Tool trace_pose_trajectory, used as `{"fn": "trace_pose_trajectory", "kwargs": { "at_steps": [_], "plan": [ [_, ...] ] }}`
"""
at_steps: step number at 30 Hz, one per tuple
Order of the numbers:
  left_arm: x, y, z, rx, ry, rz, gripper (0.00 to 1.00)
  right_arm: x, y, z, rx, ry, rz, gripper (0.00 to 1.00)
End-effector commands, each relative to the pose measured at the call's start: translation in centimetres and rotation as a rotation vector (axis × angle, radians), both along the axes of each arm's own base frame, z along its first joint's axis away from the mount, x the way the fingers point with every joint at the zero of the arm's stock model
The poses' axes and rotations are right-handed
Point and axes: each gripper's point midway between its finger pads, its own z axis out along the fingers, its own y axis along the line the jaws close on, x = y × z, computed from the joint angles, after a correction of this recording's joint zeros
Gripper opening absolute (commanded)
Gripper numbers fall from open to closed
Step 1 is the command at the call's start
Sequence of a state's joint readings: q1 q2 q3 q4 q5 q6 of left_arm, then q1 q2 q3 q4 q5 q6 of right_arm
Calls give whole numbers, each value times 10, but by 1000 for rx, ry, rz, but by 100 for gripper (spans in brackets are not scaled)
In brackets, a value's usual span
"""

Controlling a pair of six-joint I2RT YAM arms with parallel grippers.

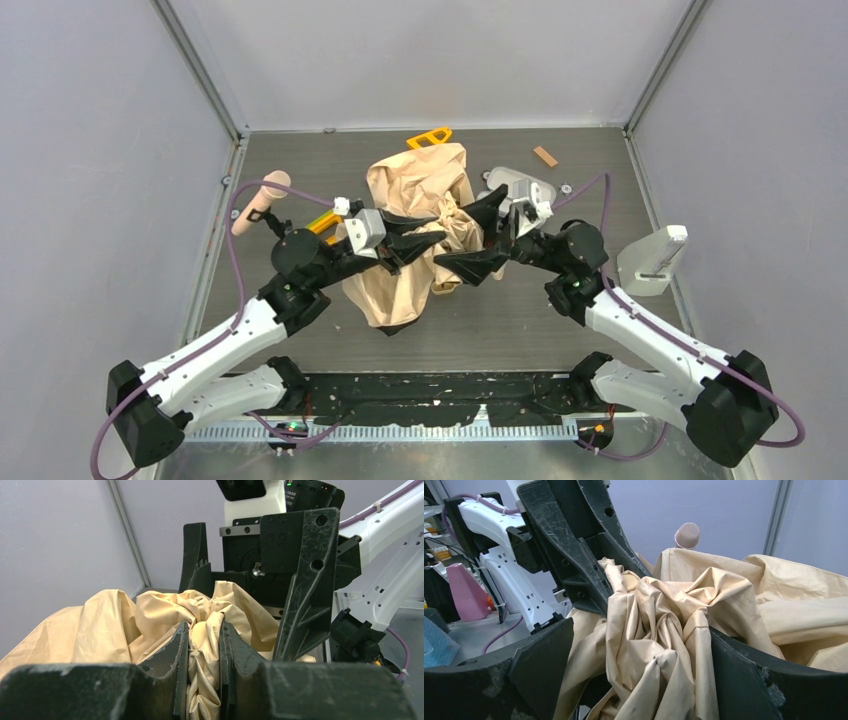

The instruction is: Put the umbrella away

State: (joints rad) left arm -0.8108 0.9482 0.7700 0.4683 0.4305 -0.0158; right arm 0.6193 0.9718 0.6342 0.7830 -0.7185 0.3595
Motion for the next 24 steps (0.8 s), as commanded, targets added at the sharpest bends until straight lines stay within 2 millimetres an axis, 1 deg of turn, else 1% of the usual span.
{"fn": "trace_pose_trajectory", "kwargs": {
  "at_steps": [1, 3, 5, 6, 7, 10, 12, 13, 14, 19, 20, 21, 22, 23, 24],
  "plan": [
    [13, -4, -48, 101, 121, 29, 0, 9, 19, -2, -39, -30, -7, 95],
    [11, -3, -45, 93, 124, 25, 0, 14, 23, -15, -87, -29, -10, 95],
    [9, -3, -43, 90, 133, 14, 0, 19, 27, -34, -160, -11, -7, 95],
    [6, -3, -42, 85, 144, 2, 0, 23, 29, -38, -185, -34, -12, 95],
    [4, -5, -42, 81, 154, -14, 0, 25, 30, -47, -220, -16, -12, 95],
    [-7, -9, -38, 65, 175, -62, 0, 40, 35, -64, -280, -38, -43, 96],
    [-12, -11, -36, 61, 183, -79, 0, 48, 38, -69, -292, -43, -63, 98],
    [-15, -12, -36, 59, 191, -86, 0, 51, 39, -67, -290, -54, -69, 98],
    [-16, -14, -36, 58, 196, -93, 0, 54, 42, -69, -298, -61, -74, 99],
    [-26, -23, -39, 42, 235, -134, 0, 59, 59, -69, -300, -81, -74, 99],
    [-27, -24, -41, 42, 240, -139, 0, 61, 60, -65, -281, -92, -87, 95],
    [-28, -25, -42, 41, 244, -139, 0, 62, 61, -68, -277, -74, -90, 91],
    [-28, -25, -44, 40, 249, -139, 0, 66, 60, -64, -256, -80, -115, 82],
    [-28, -24, -46, 39, 255, -136, 0, 65, 57, -68, -250, -66, -126, 76],
    [-28, -22, -44, 33, 256, -128, 0, 67, 54, -70, -243, -64, -150, 65]
  ]
}}
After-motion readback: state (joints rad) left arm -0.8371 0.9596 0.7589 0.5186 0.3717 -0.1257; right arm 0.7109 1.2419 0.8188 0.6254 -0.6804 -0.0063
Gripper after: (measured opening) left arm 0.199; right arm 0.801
